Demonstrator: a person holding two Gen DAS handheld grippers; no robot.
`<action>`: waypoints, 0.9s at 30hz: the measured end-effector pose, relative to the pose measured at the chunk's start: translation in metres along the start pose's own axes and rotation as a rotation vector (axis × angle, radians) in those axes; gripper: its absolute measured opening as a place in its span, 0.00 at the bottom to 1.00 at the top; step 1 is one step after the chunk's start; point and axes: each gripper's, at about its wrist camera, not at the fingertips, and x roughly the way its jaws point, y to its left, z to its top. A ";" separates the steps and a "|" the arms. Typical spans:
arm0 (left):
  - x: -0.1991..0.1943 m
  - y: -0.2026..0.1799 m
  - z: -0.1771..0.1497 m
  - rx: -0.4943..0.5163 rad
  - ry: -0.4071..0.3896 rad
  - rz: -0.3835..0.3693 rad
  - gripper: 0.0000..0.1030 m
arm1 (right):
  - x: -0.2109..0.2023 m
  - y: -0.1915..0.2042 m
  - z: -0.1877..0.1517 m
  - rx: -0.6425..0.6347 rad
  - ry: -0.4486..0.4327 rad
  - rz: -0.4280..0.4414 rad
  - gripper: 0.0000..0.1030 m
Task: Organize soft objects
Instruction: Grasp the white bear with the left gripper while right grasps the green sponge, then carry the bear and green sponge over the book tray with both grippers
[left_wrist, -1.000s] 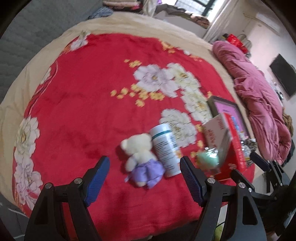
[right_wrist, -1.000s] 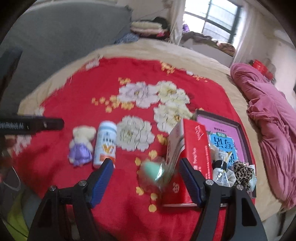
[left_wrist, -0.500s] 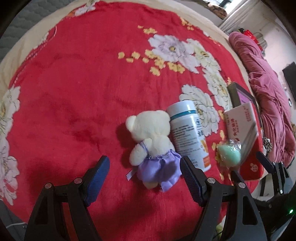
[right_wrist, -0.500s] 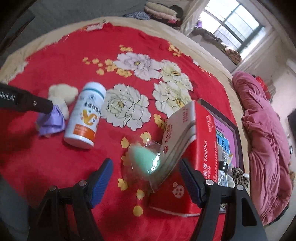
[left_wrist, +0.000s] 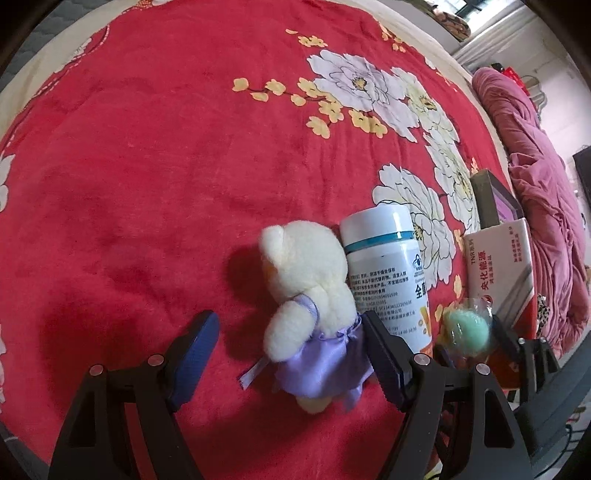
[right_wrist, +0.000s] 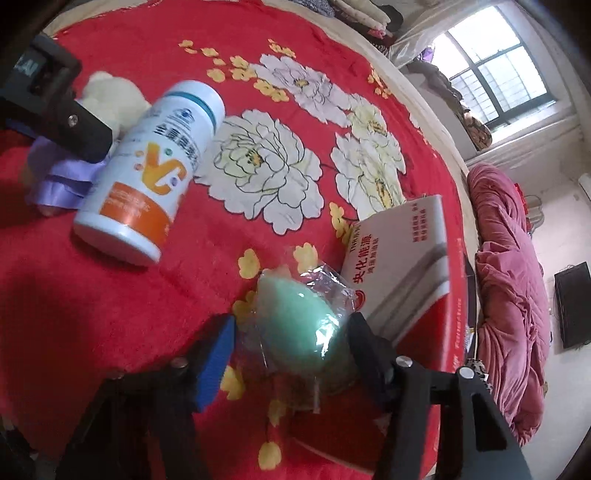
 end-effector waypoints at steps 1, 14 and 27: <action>0.002 0.000 0.001 -0.005 0.002 0.000 0.77 | 0.002 -0.001 0.001 0.004 0.001 0.003 0.56; 0.003 0.002 0.008 -0.028 -0.031 -0.035 0.45 | -0.018 -0.032 0.010 0.161 -0.111 0.167 0.44; -0.061 -0.034 -0.004 0.095 -0.172 -0.052 0.42 | -0.082 -0.107 -0.008 0.461 -0.275 0.339 0.44</action>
